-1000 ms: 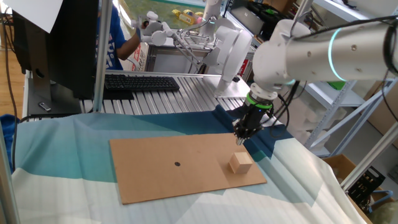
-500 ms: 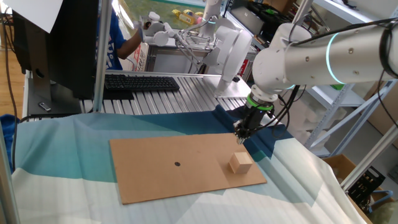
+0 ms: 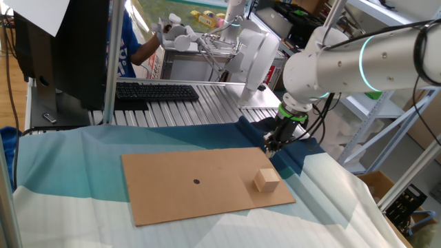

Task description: Grab the block and place it at the designated location

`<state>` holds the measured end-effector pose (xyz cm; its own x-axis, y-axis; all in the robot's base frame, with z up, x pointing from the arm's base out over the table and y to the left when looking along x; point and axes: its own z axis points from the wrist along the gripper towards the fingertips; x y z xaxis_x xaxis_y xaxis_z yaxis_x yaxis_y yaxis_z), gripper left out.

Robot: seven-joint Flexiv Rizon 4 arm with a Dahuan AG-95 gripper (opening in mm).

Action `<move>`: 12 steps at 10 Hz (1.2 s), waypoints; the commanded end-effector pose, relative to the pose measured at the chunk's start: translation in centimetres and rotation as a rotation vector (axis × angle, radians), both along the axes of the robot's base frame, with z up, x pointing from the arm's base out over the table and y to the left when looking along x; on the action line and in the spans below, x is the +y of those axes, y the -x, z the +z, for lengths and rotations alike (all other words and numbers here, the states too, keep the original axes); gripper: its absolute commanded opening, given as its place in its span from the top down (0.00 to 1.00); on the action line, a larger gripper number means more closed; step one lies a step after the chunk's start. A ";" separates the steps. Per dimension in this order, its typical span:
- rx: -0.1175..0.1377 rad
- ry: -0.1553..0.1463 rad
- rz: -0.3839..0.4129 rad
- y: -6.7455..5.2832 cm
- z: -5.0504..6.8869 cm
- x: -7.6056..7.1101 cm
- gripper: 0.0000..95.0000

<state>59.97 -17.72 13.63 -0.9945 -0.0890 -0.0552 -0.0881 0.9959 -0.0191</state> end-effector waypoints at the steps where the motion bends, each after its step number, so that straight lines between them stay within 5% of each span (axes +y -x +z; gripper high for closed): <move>1: 0.003 -0.007 0.008 -0.4 -0.5 -0.8 1.00; 7: 0.025 -0.006 -0.190 -0.2 -0.9 -1.4 1.00; 12: 0.017 -0.018 -0.145 0.4 -1.7 -1.6 1.00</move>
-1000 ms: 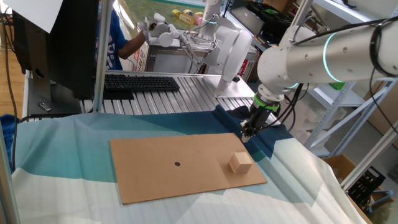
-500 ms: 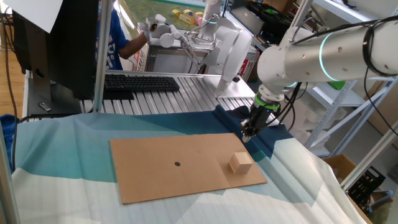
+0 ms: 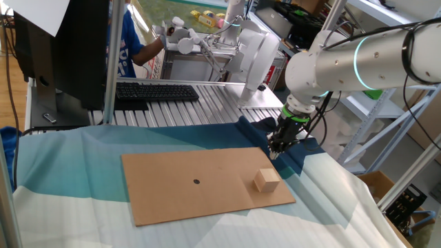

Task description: Grab the block and place it at the designated location

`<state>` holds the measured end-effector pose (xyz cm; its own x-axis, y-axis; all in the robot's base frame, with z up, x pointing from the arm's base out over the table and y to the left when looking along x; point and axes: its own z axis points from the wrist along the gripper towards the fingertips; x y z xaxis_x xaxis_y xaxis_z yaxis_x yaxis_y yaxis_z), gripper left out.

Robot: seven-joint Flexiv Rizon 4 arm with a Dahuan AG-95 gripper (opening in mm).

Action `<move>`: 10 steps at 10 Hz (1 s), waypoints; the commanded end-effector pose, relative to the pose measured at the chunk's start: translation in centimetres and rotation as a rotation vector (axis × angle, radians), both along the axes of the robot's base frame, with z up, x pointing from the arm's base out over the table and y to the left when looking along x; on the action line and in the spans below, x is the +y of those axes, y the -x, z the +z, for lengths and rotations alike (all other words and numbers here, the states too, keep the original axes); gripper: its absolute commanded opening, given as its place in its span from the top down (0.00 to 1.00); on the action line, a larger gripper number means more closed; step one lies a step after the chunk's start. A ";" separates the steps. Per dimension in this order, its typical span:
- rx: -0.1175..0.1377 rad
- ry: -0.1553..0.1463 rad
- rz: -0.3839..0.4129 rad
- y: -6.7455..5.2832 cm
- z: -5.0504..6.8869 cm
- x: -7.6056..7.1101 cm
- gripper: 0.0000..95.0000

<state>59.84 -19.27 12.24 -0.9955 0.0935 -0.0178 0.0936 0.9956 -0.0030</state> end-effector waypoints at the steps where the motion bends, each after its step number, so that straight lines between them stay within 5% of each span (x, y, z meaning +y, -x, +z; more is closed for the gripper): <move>1: -0.024 -0.012 0.044 0.5 -0.7 -0.1 1.00; 2: -0.024 -0.030 0.043 0.7 -1.1 -0.1 1.00; 10: -0.024 -0.030 0.010 0.7 -2.6 0.0 1.00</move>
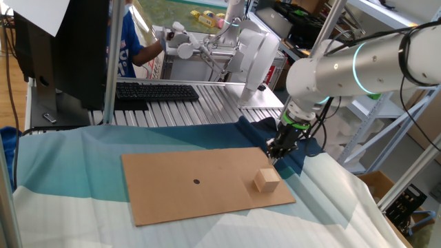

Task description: Grab the block and place it at the designated location

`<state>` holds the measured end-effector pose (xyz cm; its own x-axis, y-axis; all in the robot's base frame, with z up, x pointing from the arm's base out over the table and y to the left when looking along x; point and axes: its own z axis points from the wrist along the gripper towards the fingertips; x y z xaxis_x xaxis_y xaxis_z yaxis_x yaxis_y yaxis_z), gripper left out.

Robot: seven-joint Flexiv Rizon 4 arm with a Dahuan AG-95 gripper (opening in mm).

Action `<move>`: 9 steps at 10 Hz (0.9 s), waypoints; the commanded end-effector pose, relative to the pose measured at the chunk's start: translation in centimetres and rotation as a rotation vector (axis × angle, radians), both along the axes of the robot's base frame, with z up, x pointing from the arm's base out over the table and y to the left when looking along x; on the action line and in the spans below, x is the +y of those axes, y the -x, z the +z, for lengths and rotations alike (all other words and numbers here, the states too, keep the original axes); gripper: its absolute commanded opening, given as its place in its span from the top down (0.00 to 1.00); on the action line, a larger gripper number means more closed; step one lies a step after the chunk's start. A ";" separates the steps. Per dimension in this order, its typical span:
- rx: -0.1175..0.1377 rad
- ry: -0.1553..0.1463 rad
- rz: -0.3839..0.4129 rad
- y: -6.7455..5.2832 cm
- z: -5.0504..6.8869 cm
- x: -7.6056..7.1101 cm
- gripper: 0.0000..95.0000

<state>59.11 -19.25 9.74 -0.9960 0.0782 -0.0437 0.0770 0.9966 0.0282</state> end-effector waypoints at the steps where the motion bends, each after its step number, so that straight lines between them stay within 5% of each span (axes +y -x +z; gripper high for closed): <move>1: 0.002 -0.006 -0.013 0.1 -0.7 -0.1 1.00; 4: 0.017 -0.034 -0.057 0.5 -1.1 0.1 1.00; 9: 0.024 -0.032 -0.067 0.6 -1.0 0.2 1.00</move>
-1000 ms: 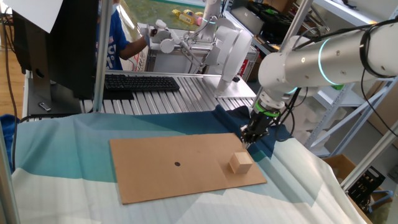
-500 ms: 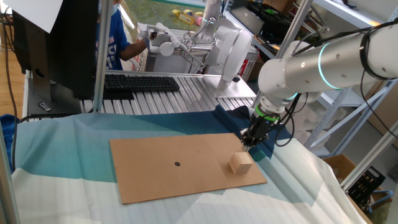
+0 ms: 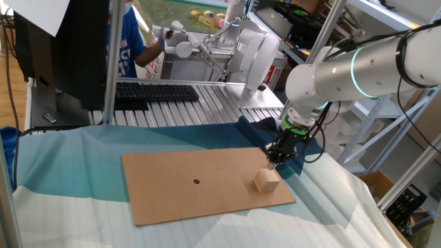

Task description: Grab the block and place it at the designated location

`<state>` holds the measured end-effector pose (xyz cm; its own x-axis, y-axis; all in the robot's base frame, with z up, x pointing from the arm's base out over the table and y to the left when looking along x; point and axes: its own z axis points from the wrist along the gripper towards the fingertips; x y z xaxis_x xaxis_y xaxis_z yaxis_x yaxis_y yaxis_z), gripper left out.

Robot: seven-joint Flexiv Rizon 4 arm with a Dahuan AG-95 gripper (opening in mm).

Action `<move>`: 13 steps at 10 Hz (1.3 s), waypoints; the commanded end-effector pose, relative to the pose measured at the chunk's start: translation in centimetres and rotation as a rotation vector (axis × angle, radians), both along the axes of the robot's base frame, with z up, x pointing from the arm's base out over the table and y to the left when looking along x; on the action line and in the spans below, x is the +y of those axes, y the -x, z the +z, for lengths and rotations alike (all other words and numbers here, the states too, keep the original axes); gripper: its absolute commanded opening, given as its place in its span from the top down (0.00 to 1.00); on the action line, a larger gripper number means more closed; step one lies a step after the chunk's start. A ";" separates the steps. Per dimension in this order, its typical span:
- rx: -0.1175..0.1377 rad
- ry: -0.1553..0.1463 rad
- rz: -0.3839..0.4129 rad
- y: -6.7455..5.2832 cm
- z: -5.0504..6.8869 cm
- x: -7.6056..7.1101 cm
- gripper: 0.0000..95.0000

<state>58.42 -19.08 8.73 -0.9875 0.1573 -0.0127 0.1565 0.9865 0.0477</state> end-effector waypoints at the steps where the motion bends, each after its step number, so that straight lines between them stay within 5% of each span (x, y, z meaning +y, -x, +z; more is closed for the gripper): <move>1: -0.003 -0.006 0.028 -0.1 0.0 0.0 1.00; 6: 0.037 0.002 0.032 -0.1 0.0 0.0 1.00; 10: 0.092 0.039 0.030 -0.1 0.0 0.0 1.00; 13: 0.086 0.042 0.009 -0.1 0.0 0.0 1.00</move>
<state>58.68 -19.09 8.65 -0.9867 0.1493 0.0645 0.1491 0.9888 -0.0082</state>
